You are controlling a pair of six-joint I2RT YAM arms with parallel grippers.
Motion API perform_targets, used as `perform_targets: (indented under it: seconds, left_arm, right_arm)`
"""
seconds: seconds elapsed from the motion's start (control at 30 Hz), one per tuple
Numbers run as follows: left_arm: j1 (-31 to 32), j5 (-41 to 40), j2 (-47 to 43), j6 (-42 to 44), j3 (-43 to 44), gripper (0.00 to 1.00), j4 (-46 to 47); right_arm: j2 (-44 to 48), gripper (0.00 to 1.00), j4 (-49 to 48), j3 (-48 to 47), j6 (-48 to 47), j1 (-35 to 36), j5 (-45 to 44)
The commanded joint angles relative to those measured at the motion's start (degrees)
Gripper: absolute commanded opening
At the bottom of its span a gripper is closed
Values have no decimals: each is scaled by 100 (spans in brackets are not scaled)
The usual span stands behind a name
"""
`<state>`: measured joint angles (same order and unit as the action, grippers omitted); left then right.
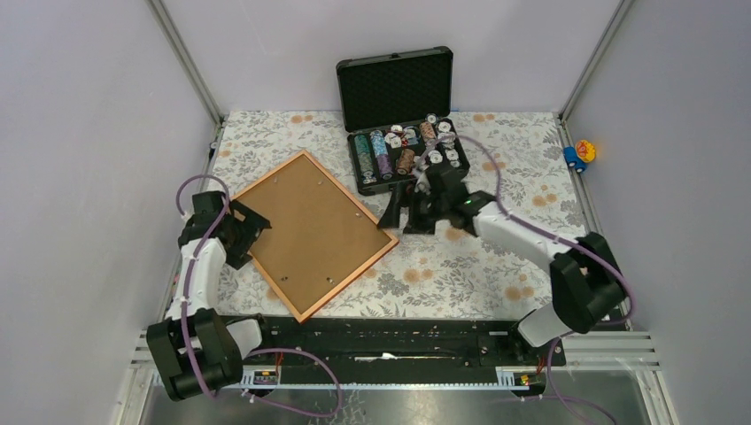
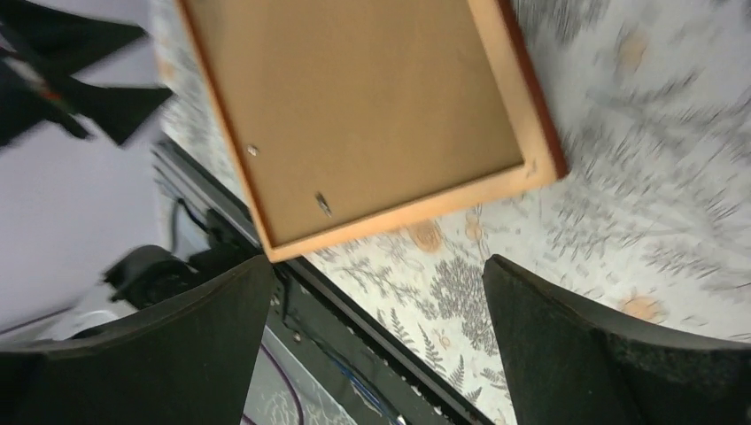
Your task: Put the photo into the frame
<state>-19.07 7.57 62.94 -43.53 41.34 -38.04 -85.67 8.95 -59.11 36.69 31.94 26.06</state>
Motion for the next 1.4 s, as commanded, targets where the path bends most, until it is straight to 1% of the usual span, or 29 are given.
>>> perform_targets:
  seconds: [0.0, 0.07, 0.13, 0.2, 0.23, 0.37, 0.4, 0.5, 0.7, 0.8, 0.93, 1.0, 1.03, 1.1, 1.13, 1.2, 1.23, 1.33, 1.37]
  left_arm:
    - [722, -353, -86, 27, 394, 99, 425]
    - [1188, -476, -5, 100, 604, 99, 434]
    - [1488, -555, 41, 186, 738, 99, 453]
    - [1731, -491, 35, 333, 796, 99, 591]
    - [1809, -447, 39, 439, 840, 99, 611]
    - [1872, 304, 144, 1164, 1023, 99, 649]
    - [1872, 644, 158, 1326, 1036, 99, 679]
    - [1881, 1124, 79, 1661, 923, 99, 873]
    - [1881, 1143, -425, 2103, 693, 99, 1036]
    - [1883, 1203, -549, 2143, 663, 99, 1102]
    - [2029, 1244, -571, 2164, 673, 99, 1107]
    - [2066, 1240, -602, 2164, 664, 99, 1110]
    - [2081, 1240, -621, 2165, 658, 99, 1108]
    - [2104, 1238, -638, 2170, 656, 99, 1108]
    - [2109, 1242, -640, 2168, 656, 99, 1111]
    - [2110, 1259, -630, 2166, 663, 99, 1107]
    - [2109, 1275, -623, 2165, 657, 99, 1115]
    - [2122, 1338, -583, 2164, 649, 99, 1123]
    - [2126, 1357, -572, 2164, 647, 99, 1123]
  right_arm:
    - [-437, 93, 101, 352, 769, 1010, -1519]
    - [-632, 89, -5, 406, 1037, 1432, -1802]
    - [-824, 84, -31, 384, 1251, 1738, -2011]
    - [-977, 72, -34, 375, 1472, 1887, -2149]
    - [-1050, 68, -25, 374, 1596, 1964, -2233]
    - [-1322, 67, -50, 323, 2069, 2287, -2567]
    - [-1404, 68, -67, 286, 2179, 2321, -2681]
    - [-1702, 68, -47, 71, 2409, 2418, -2760]
    - [-2080, 68, -40, -159, 2915, 2640, -3089]
    - [-2322, 68, 431, -494, 2901, 2665, -3247]
    - [-2502, 66, 1231, -920, 2670, 2755, -3817]
    - [-2505, 64, 1530, -964, 2540, 2756, -4006]
    - [-2481, 61, 1561, -921, 2451, 2745, -4047]
    - [-2443, 50, 1639, -844, 2255, 2732, -4081]
    - [-2419, 46, 1645, -801, 2150, 2730, -4096]
    - [-2360, 33, 1654, -723, 1912, 2710, -4150]
    - [-2309, 30, 1654, -661, 1837, 2693, -4208]
    - [-2084, 27, 1630, -413, 1675, 2555, -4383]
    - [-1995, 25, 1566, -303, 1599, 2467, -4403]
